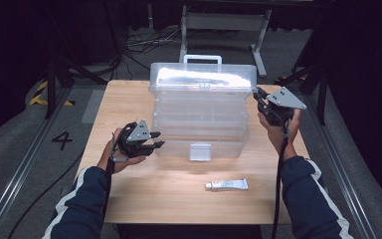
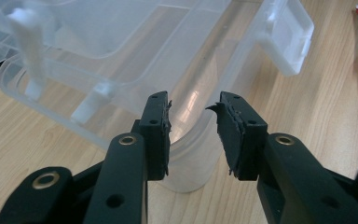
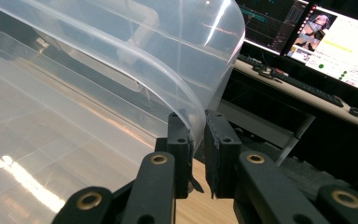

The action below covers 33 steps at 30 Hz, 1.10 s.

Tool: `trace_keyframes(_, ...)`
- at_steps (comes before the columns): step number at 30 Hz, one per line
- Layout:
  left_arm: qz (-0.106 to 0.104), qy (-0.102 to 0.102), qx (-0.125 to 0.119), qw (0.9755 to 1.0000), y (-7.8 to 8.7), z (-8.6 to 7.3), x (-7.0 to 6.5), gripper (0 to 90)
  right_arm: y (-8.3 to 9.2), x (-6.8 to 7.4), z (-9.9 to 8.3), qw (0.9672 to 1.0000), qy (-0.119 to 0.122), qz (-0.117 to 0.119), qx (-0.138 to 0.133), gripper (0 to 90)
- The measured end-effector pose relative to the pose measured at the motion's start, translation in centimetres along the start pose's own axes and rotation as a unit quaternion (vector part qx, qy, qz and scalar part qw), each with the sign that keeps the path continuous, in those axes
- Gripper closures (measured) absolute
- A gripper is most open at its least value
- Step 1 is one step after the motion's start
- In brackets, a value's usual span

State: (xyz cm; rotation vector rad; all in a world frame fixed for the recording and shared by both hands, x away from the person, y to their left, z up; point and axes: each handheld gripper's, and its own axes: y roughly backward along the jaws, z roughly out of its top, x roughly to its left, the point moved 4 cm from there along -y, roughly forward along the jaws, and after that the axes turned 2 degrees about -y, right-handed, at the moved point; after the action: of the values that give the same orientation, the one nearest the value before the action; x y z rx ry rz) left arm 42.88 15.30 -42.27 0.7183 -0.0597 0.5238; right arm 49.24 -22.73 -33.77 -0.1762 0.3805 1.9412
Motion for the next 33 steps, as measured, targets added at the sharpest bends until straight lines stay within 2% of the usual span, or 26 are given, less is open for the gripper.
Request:
trace_keyframes(5,-0.010,-0.007,-0.005,0.9999,-0.2,0.2,-0.3,61.4,-0.2,-0.1,0.1,1.0000,-0.002,0.000,0.002,81.7)
trace_keyframes(9,-0.026,-0.013,-0.013,0.9995,-0.3,0.9,-0.7,61.5,-0.3,-0.2,0.5,1.0000,0.000,0.001,0.008,81.9)
trace_keyframes(18,-0.038,-0.022,0.007,0.9990,-1.7,1.4,-0.9,62.2,-0.7,-0.5,1.0,0.9999,-0.001,-0.001,0.014,82.2)
trace_keyframes(23,-0.036,-0.024,0.015,0.9990,-2.4,1.5,-0.8,63.9,-0.8,-0.6,1.1,0.9999,-0.003,0.000,0.015,82.2)
trace_keyframes(26,-0.031,-0.023,0.027,0.9989,-2.9,1.5,-0.7,66.1,-0.9,-0.7,1.2,0.9998,-0.002,0.000,0.018,82.4)
trace_keyframes(33,-0.040,-0.031,0.050,0.9974,-3.2,1.8,-0.7,67.0,-0.9,-0.6,1.3,0.9998,-0.002,0.000,0.019,82.3)
